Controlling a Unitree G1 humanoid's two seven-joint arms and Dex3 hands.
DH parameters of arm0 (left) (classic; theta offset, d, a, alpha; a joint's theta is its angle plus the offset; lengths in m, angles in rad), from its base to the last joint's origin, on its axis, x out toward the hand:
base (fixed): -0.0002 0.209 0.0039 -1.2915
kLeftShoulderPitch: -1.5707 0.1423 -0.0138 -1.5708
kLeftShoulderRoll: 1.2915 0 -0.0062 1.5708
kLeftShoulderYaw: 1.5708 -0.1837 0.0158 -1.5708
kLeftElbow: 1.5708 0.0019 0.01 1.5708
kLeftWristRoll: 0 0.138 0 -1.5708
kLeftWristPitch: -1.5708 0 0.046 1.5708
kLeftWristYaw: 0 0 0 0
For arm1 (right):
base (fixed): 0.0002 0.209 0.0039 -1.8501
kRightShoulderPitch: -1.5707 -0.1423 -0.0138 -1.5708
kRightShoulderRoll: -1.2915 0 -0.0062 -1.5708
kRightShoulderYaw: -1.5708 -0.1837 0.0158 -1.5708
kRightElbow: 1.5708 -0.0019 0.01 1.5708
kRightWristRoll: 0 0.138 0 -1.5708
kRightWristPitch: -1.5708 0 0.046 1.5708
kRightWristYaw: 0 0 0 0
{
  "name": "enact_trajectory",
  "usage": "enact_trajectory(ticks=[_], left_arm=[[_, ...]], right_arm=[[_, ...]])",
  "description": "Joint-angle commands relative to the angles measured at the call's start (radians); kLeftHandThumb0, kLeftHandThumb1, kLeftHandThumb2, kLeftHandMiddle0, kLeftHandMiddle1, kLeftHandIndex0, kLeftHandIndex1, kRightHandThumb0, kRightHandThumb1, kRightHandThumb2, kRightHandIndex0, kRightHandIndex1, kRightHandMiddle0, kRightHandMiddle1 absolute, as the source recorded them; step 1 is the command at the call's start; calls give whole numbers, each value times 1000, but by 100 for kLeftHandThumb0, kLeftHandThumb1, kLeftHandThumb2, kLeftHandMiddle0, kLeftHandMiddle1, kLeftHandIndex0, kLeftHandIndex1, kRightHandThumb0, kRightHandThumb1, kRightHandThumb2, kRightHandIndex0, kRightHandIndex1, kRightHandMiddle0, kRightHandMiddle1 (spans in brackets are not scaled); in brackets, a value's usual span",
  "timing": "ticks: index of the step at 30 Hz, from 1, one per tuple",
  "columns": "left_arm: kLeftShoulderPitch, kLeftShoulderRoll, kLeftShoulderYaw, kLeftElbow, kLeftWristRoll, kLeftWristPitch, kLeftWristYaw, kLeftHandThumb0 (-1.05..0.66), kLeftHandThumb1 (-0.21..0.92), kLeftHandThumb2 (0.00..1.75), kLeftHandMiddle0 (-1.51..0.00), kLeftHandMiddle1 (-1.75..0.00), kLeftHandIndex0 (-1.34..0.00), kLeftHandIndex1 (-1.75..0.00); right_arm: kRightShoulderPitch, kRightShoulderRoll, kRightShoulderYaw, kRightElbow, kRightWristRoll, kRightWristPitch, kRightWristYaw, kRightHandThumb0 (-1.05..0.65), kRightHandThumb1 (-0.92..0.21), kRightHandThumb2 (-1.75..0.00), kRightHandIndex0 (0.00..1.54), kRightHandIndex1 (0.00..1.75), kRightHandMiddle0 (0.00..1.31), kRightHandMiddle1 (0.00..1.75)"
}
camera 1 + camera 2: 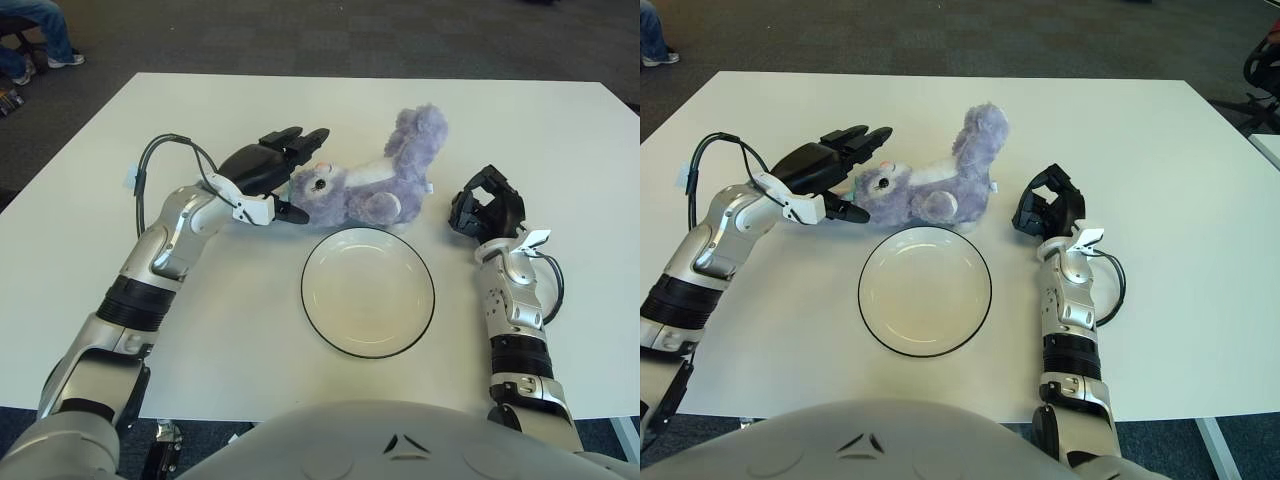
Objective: Put the doll into the plate.
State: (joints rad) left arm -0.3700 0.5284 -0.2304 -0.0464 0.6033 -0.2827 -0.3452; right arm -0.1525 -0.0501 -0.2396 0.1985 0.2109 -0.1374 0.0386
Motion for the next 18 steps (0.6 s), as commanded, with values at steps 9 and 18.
enact_trajectory(ticks=[9, 18], left_arm=[[28, -17, -1, -83, 13, 43, 6, -90, 89, 30, -9, -1, 0, 0], [32, -6, -21, -96, 34, 46, -7, -92, 92, 31, -12, -3, 0, 0]], right_arm=[[-2, -4, 6, 4, -9, -4, -2, -52, -22, -143, 120, 175, 69, 175], [2, -2, 11, -2, -16, -7, -3, -51, -23, -142, 120, 175, 68, 175]])
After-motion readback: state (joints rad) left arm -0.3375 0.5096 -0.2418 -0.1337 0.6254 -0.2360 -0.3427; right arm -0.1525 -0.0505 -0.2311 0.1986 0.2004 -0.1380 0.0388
